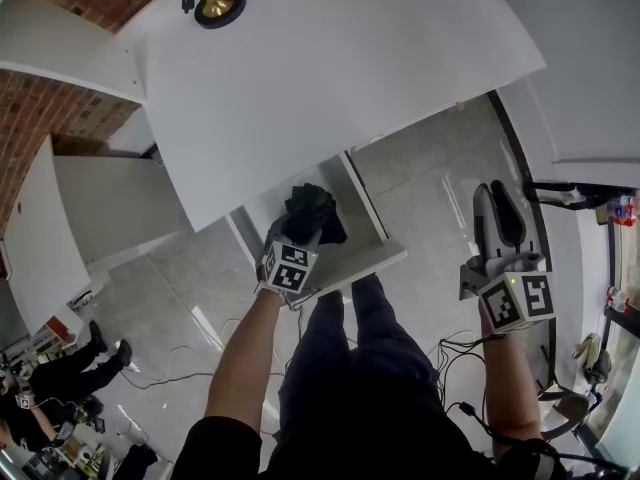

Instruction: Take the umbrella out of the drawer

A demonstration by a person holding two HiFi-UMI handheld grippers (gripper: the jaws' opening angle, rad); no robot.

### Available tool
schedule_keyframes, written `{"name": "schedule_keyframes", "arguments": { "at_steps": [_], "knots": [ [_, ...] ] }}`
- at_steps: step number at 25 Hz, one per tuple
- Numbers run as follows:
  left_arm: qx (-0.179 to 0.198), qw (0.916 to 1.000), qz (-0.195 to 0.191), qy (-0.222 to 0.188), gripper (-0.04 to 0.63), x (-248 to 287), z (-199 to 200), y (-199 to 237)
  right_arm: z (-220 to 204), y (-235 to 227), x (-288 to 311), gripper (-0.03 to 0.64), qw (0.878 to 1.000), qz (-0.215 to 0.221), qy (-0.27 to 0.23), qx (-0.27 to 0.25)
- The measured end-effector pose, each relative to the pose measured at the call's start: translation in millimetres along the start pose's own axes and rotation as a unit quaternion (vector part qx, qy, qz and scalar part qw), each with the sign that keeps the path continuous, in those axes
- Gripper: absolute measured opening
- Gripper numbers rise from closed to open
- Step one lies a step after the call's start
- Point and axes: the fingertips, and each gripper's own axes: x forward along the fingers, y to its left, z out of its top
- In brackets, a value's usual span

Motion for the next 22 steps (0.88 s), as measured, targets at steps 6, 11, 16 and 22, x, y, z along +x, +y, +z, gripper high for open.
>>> {"name": "schedule_keyframes", "arguments": {
  "at_steps": [6,11,16,22],
  "knots": [
    [0.004,0.9969,-0.022,-0.076,0.245,-61,31,-2,20,34,-4,0.095,1.000,0.010,-0.021,-0.004],
    [0.014,0.9918,-0.010,-0.127,0.245,-131,63,6,44,61,-10,0.083,0.999,0.010,-0.036,-0.004],
    [-0.006,0.9840,0.027,-0.176,0.245,-209,99,42,78,91,-14,0.077,0.998,0.014,-0.066,0.007],
    [-0.029,0.9702,0.066,-0.231,0.247,-300,135,83,131,146,-29,0.074,0.994,0.030,-0.101,-0.003]
  ]
}}
